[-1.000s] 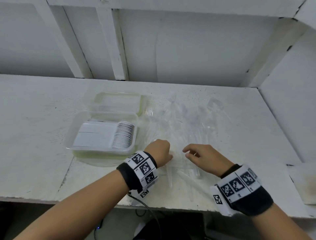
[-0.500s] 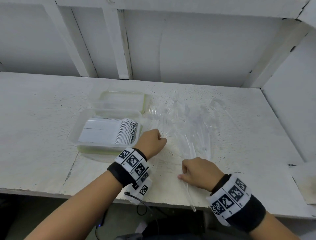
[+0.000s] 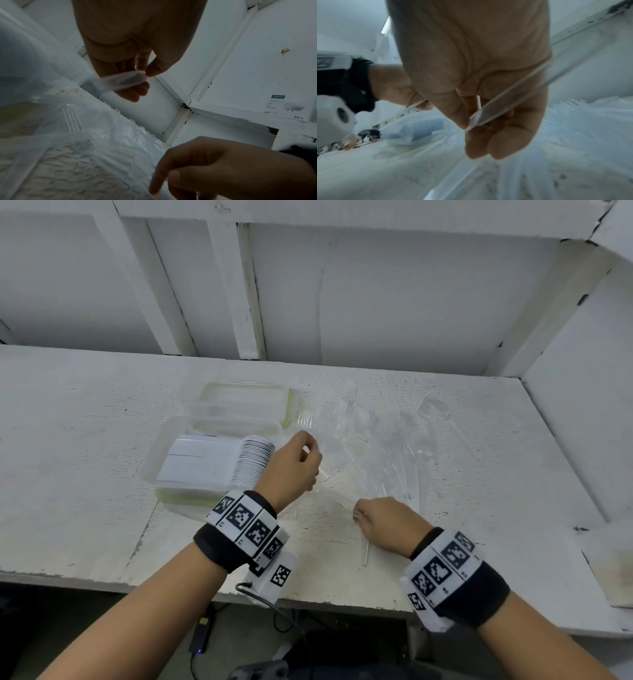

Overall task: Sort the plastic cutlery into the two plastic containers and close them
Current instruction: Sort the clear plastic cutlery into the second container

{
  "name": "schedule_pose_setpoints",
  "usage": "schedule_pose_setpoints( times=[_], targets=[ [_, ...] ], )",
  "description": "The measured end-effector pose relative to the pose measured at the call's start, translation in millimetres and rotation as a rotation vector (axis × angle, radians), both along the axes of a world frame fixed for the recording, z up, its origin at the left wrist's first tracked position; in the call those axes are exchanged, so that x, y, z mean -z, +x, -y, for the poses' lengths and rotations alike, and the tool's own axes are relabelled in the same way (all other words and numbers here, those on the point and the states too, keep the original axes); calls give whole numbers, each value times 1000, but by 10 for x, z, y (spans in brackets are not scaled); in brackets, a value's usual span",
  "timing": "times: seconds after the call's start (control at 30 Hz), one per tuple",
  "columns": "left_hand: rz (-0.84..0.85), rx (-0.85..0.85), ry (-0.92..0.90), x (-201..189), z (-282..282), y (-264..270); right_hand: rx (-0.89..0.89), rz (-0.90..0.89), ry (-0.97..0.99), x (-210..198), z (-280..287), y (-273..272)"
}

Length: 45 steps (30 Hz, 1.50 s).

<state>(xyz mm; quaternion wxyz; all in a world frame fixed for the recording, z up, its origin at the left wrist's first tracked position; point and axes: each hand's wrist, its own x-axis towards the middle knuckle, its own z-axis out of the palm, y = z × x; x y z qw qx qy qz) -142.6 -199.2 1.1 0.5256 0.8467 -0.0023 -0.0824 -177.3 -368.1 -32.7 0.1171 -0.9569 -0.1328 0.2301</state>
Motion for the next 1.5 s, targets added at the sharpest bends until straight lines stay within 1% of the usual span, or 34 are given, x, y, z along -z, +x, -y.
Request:
schedule_pose_setpoints(
  times=[0.1,0.2,0.27,0.33,0.4,0.47,0.53,0.63,0.7,0.77,0.8,0.87,0.97,1.03,1.13,1.2,1.23,1.27,1.37,1.5],
  targets=[
    [47,-7,-3,-36,-8,-5,84,-24,94,-106,11,107],
    [65,-30,13,-17,-26,-5,80,-128,129,-239,69,137],
    [36,-54,8,23,-41,-12,89,-174,125,-318,147,125],
    [3,-75,16,67,-53,-23,138,-134,139,-364,208,112],
    [-10,-85,22,102,-53,-45,212,-35,162,-349,214,132],
    [-18,-86,21,118,-53,-70,260,61,157,-305,131,204],
    [-29,-94,22,122,-68,-100,275,110,169,-259,-19,317],
    [-16,-110,48,140,-124,-138,228,90,84,-145,-269,504],
    [-4,-112,99,157,-171,-161,205,65,19,-27,-379,620],
    [2,-104,154,165,-202,-190,234,33,28,42,-405,702],
    [7,-93,177,166,-210,-208,260,8,80,44,-387,729],
    [31,-48,220,174,-191,-239,352,-11,292,-18,-313,728],
    [111,48,350,216,-67,-250,578,83,646,-177,-151,632],
    [105,88,501,242,42,-203,695,126,767,-253,-33,553],
    [-44,184,778,225,184,-122,782,71,814,-268,132,437],
    [-84,253,920,199,248,-93,828,-6,866,-235,211,359],
    [-86,274,960,195,267,-77,849,-43,905,-218,233,320],
    [-87,290,975,201,278,-57,858,-66,926,-200,245,289],
    [-85,324,956,226,262,16,829,-65,862,-213,229,239],
    [-93,309,920,262,201,82,836,-59,860,-253,154,328]
  ],
)
